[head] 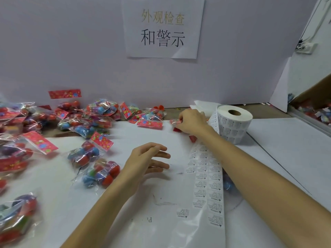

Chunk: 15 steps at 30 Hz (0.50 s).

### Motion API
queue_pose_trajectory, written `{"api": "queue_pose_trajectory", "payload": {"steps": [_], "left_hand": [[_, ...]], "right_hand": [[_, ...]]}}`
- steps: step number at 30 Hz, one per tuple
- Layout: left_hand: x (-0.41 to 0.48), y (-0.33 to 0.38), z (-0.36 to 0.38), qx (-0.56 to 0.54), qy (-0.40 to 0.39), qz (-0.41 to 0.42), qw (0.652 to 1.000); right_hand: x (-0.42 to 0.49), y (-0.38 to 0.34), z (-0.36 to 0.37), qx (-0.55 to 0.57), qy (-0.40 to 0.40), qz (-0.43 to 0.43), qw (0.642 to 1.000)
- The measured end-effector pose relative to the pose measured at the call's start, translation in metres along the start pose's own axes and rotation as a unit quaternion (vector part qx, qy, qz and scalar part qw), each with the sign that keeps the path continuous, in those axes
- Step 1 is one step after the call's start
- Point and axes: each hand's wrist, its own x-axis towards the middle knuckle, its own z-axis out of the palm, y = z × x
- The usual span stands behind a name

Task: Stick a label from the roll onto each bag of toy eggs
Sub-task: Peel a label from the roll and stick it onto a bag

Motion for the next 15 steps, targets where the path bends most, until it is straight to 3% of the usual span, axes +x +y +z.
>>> {"api": "queue_pose_trajectory", "payload": {"steps": [2,4,6,8,10,12,15], "left_hand": [[-0.001,0.000,-0.001,-0.012,-0.009,-0.001,1.000],[-0.002,0.000,-0.001,-0.026,-0.021,-0.003,0.999],[-0.002,0.000,-0.001,-0.048,-0.037,-0.004,0.998],[-0.001,0.001,-0.001,-0.081,-0.050,0.001,0.995],[0.000,0.004,-0.002,-0.118,-0.043,0.019,0.992],[0.001,0.006,-0.003,-0.134,-0.016,0.050,0.990],[0.001,0.005,-0.004,-0.125,0.036,0.085,0.988]], "right_hand": [[-0.008,-0.004,-0.013,0.121,0.006,-0.002,0.993],[-0.021,-0.010,-0.027,0.279,0.020,0.010,0.960],[-0.041,-0.015,-0.039,0.463,-0.014,0.018,0.886],[-0.064,-0.015,-0.044,0.627,-0.085,0.001,0.774],[-0.086,-0.012,-0.041,0.699,-0.133,-0.022,0.702],[-0.104,-0.012,-0.031,0.703,-0.145,-0.032,0.695],[-0.123,-0.014,-0.014,0.685,-0.138,-0.029,0.715]]}}
